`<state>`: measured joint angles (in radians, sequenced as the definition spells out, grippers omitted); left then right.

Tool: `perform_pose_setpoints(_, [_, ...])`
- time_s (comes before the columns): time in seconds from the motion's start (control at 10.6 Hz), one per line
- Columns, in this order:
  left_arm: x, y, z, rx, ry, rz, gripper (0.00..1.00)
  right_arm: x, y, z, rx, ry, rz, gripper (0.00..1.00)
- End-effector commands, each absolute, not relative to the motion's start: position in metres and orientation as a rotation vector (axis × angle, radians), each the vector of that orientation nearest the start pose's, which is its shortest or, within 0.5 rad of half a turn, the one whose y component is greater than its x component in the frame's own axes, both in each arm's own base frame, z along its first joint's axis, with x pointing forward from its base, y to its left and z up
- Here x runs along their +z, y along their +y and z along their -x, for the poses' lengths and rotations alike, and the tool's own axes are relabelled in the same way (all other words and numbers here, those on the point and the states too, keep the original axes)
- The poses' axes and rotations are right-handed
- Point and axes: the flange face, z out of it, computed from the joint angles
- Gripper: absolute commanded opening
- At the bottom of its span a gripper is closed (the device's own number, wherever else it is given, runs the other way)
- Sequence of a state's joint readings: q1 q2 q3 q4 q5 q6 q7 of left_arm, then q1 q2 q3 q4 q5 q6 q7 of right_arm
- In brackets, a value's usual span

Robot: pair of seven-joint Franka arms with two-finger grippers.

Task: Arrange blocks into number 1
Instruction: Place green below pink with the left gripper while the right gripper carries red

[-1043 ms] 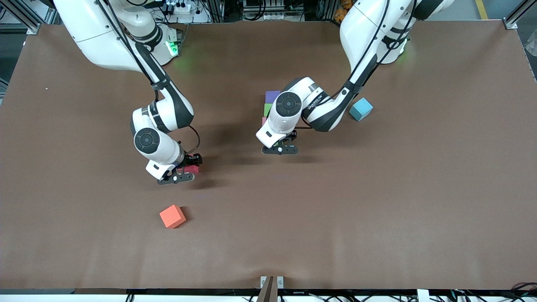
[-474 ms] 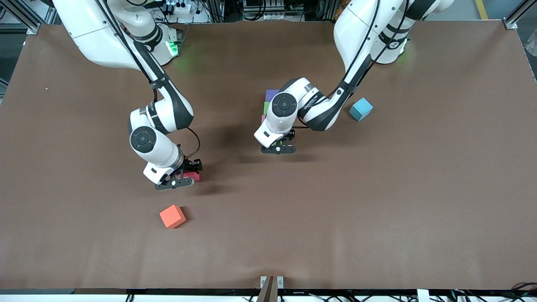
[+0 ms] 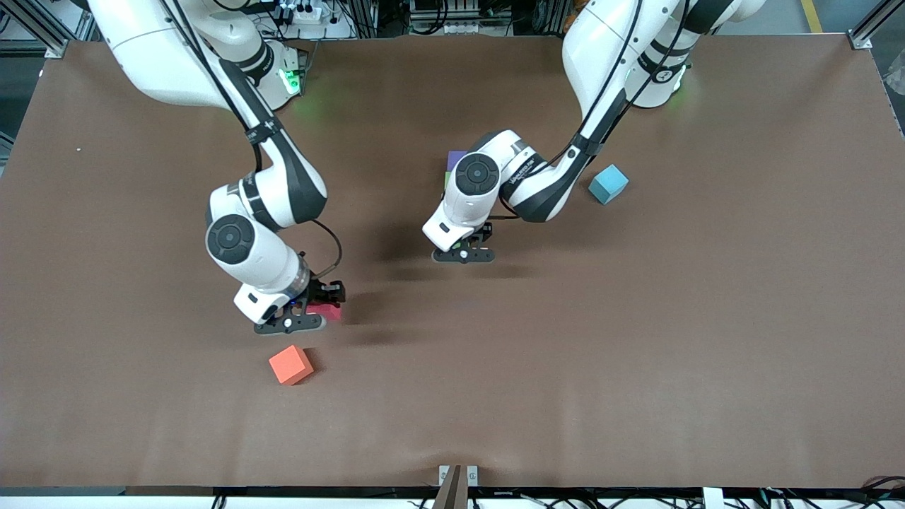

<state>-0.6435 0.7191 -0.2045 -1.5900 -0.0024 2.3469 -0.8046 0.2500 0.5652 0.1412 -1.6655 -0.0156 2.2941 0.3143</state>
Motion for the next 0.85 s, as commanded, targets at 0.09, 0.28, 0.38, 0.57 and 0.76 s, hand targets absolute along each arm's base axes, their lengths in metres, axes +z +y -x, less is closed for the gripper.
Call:
perform_pose_setpoints(0.09, [0.2051,-0.5187,-0.4792,0.146,-0.01,3.252,0.0,0.2771,0.2831,-0.6547,-0.042,0.001,3.045,0.0])
perform_pose_setpoints(0.28, [0.2015,-0.5158,-0.4769,0.184,-0.016,3.232,0.0,0.2771,0.2791,-0.6564,-0.043,0.008,3.045,0.0])
perform_pose_setpoints(0.38, [0.2023,-0.5162,-0.4755,0.207,-0.028,3.231,0.26,0.276,0.279,-0.6563,-0.041,0.007,3.047,0.0])
perform_pose_setpoints(0.57, [0.2047,-0.5154,-0.4724,0.286,-0.09,3.222,1.0,0.2727,0.279,-0.656,-0.035,0.009,3.049,0.0])
perform_pose_setpoints(0.76, [0.207,-0.5145,-0.4715,0.331,-0.132,3.219,1.0,0.2724,0.2802,-0.656,-0.037,0.007,3.048,0.0])
